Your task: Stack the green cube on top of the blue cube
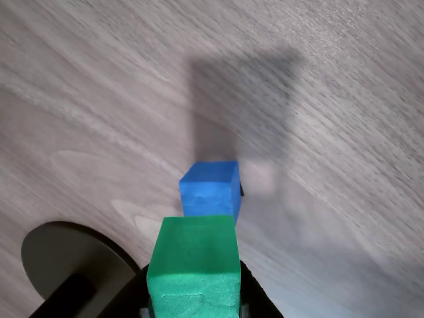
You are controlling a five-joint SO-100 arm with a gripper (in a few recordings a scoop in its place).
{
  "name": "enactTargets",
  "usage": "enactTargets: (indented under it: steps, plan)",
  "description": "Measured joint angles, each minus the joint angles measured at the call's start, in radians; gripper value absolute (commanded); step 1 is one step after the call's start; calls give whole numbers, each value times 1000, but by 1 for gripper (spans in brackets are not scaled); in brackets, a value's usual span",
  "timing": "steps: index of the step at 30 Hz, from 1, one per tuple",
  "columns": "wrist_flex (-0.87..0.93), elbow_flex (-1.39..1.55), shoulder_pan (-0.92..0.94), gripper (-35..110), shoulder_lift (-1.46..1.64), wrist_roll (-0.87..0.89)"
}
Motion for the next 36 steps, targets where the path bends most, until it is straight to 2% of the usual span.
enactTargets:
  steps: [11, 18, 31, 36]
  plan:
    - [9, -61, 17, 0, -77, 0]
    - [9, -66, 11, 20, -104, 0]
    - [21, -81, 12, 32, -106, 0]
    - [114, -201, 8, 32, -121, 26]
